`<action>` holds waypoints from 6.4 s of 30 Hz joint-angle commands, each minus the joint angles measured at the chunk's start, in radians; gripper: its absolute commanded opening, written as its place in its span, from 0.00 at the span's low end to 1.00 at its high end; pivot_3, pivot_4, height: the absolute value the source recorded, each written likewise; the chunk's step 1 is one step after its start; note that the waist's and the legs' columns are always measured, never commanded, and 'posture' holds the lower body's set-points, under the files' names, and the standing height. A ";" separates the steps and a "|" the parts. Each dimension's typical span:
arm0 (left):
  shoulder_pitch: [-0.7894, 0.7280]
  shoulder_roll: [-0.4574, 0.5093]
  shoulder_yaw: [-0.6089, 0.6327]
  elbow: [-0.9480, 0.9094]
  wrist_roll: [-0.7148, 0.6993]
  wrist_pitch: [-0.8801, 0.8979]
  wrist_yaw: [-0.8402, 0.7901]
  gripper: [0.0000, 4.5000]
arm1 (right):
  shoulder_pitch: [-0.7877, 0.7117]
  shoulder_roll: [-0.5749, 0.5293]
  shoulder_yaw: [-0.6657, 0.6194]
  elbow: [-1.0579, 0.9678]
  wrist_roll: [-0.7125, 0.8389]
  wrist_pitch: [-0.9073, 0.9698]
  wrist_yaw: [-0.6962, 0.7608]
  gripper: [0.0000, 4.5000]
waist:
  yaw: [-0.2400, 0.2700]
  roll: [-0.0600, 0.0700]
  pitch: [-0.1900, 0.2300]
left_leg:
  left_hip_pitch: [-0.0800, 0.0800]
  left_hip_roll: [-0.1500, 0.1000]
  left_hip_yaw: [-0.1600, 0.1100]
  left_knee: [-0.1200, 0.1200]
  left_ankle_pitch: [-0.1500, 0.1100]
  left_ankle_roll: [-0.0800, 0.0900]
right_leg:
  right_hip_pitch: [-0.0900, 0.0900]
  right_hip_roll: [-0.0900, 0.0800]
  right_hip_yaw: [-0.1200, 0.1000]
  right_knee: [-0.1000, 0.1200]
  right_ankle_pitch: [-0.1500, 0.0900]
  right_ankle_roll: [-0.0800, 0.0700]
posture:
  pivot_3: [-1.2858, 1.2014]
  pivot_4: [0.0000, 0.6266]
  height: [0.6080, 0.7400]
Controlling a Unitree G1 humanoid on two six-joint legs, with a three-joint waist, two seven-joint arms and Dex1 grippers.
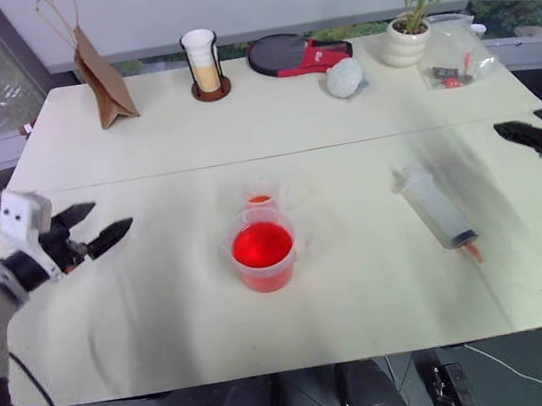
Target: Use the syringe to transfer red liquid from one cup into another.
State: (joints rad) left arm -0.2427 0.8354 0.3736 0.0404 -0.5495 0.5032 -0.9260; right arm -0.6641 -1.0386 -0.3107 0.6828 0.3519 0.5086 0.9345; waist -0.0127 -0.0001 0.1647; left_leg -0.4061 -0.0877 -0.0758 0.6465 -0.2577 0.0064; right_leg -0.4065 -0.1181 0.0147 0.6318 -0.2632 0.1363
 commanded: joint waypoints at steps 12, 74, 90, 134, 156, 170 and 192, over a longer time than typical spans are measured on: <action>-0.382 0.207 -0.278 -0.162 -0.079 0.157 -0.386 0.99 | -0.299 -0.109 0.555 -0.170 -0.186 0.402 0.426 1.00 | -0.006 0.003 0.003 | -0.003 0.000 0.001 -0.001 0.000 0.001 | -0.004 0.001 -0.001 0.001 0.000 0.000 | 0.52 0.24 0.99; -0.541 0.187 -0.195 -0.169 -0.180 0.271 -0.316 1.00 | -0.015 0.791 0.296 -0.944 0.243 0.150 -0.001 0.34 | -0.012 -0.003 0.003 | -0.006 -0.001 -0.002 0.001 0.006 -0.009 | -0.015 0.003 -0.002 0.019 0.000 0.001 | 0.52 0.24 0.99; -0.640 0.095 -0.226 -0.126 -0.183 0.229 -0.292 1.00 | 0.056 0.838 0.419 -0.958 0.231 0.047 -0.061 0.34 | -0.006 -0.003 0.003 | -0.006 -0.001 -0.003 0.002 0.006 -0.010 | -0.014 0.003 -0.001 0.018 0.000 0.001 | 0.52 0.24 0.99; -0.809 -0.032 -0.235 -0.091 -0.180 0.211 -0.278 0.01 | 0.149 0.873 0.544 -0.972 0.215 0.004 -0.124 0.34 | -0.008 -0.003 0.003 | -0.005 0.000 -0.003 0.002 0.007 -0.010 | -0.014 0.004 -0.001 0.019 0.000 0.001 | 0.52 0.24 0.99; -0.594 0.153 -0.195 -0.071 -0.184 0.259 -0.384 0.46 | 0.025 0.829 0.301 -1.080 0.439 0.166 -0.289 0.34 | -0.006 -0.004 0.003 | -0.005 0.000 -0.003 0.001 0.007 -0.010 | -0.015 0.004 -0.001 0.019 0.000 0.000 | 0.52 0.24 0.99; -0.537 0.083 -0.193 0.005 -0.066 0.110 -0.247 0.46 | -0.269 0.826 0.177 -0.734 0.431 0.053 -0.323 0.34 | -0.009 -0.004 0.003 | -0.005 0.000 -0.004 0.000 0.007 -0.010 | -0.014 0.005 -0.001 0.018 0.000 0.000 | 0.52 0.24 0.99; -0.967 -0.167 -0.283 0.349 0.074 -0.164 -0.258 0.46 | -0.262 0.907 0.329 -0.385 0.124 -0.286 -0.085 0.34 | -0.035 -0.004 0.003 | -0.005 -0.001 -0.004 0.000 0.007 -0.011 | -0.015 0.004 -0.001 0.019 0.000 0.000 | 0.52 0.24 0.99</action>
State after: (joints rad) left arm -1.1776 0.6606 0.0887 0.3889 -0.4813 0.3618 -1.1694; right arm -0.9151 -0.1420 0.0176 0.3375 0.4815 0.2482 0.8500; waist -0.0480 -0.0039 0.1681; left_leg -0.4113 -0.0884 -0.0793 0.6468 -0.2505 -0.0048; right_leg -0.4218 -0.1138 0.0136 0.6516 -0.2631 0.1367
